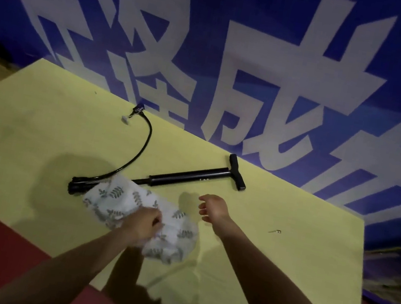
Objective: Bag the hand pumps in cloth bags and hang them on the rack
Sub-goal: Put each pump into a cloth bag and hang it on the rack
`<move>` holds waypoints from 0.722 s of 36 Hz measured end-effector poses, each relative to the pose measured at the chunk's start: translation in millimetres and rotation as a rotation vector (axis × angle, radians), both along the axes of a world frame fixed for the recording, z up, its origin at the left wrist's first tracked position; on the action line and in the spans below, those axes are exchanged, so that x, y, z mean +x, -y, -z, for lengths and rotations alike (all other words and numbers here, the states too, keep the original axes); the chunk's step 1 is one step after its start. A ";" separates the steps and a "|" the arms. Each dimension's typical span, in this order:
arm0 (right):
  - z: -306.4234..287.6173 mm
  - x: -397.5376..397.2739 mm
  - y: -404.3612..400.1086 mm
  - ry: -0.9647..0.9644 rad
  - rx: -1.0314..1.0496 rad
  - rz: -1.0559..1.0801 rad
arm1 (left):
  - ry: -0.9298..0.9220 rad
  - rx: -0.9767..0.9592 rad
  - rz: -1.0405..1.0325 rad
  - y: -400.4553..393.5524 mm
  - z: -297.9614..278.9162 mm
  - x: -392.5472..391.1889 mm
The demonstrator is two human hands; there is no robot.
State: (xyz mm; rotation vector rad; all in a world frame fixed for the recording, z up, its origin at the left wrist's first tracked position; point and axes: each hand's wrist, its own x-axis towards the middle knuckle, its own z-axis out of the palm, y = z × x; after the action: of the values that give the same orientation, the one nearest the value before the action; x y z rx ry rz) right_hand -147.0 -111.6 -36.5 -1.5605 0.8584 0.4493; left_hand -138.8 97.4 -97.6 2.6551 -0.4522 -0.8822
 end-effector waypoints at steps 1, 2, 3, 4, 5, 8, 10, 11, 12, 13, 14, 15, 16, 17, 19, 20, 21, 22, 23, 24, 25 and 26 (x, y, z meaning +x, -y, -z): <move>2.1 6.6 -3.1 -0.005 -0.010 0.008 | -0.042 -0.024 0.005 -3.8 0.0 -0.8; 4.6 13.6 -6.3 -0.009 -0.022 0.020 | -0.066 -0.037 0.019 -6.5 -0.8 -1.5; 8.4 20.5 -9.3 -0.011 -0.033 0.037 | -0.066 -0.062 0.023 -8.0 -2.0 -1.1; 12.4 28.0 -13.3 -0.013 -0.042 0.055 | -0.035 -0.084 0.019 -10.7 -4.9 1.5; 17.4 35.2 -17.4 -0.019 -0.050 0.069 | 0.025 -0.111 -0.001 -13.8 -7.4 5.9; 33.9 56.4 -30.5 -0.052 -0.076 0.084 | 0.241 -0.236 -0.175 -28.2 -8.3 32.5; 42.4 64.2 -34.7 -0.065 -0.078 0.096 | 0.324 -0.318 -0.313 -40.8 -11.1 51.5; 45.4 67.9 -37.7 -0.074 -0.077 0.101 | 0.371 -0.326 -0.363 -49.5 -11.1 62.2; 46.7 69.9 -40.3 -0.084 -0.077 0.100 | 0.430 -0.289 -0.398 -58.4 -10.3 71.3; 48.4 70.8 -42.9 -0.087 -0.081 0.090 | 0.501 -0.227 -0.442 -68.2 -8.5 78.3; 49.2 70.9 -45.7 -0.081 -0.090 0.068 | 0.561 -0.172 -0.497 -78.7 -6.6 82.8; 49.3 70.1 -49.6 -0.065 -0.095 0.030 | 0.606 -0.145 -0.550 -87.6 -5.3 84.4; 49.7 68.6 -54.3 -0.050 -0.099 -0.033 | 0.608 -0.138 -0.595 -93.7 -6.6 83.2; 51.3 66.8 -60.9 -0.044 -0.109 -0.122 | 0.579 -0.139 -0.640 -99.3 -6.1 80.6; 52.4 60.7 -76.8 -0.049 -0.162 -0.344 | 0.466 -0.141 -0.634 -105.9 -3.1 72.4; 54.1 57.1 -84.9 -0.043 -0.197 -0.451 | 0.436 -0.139 -0.587 -109.5 0.8 66.8; 57.6 53.7 -92.4 -0.029 -0.240 -0.553 | 0.432 -0.146 -0.544 -113.2 5.4 60.1; 61.1 50.1 -98.6 -0.018 -0.300 -0.653 | 0.422 -0.154 -0.516 -116.4 8.8 52.6; 64.2 47.0 -103.6 -0.002 -0.373 -0.753 | 0.407 -0.162 -0.491 -119.2 12.6 46.6; 66.9 45.0 -107.3 0.005 -0.441 -0.841 | 0.384 -0.163 -0.464 -120.7 14.1 42.2; 68.6 44.2 -109.7 0.005 -0.486 -0.898 | 0.352 -0.159 -0.442 -121.6 16.9 40.1; 70.6 44.5 -110.7 -0.005 -0.507 -0.904 | 0.315 -0.149 -0.426 -120.8 17.3 38.2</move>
State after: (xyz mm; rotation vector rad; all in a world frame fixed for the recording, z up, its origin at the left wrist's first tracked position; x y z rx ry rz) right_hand -102.5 -0.9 -107.1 -2.3966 0.2129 0.9194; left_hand -100.6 218.1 -114.9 2.6081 -0.0087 -0.2941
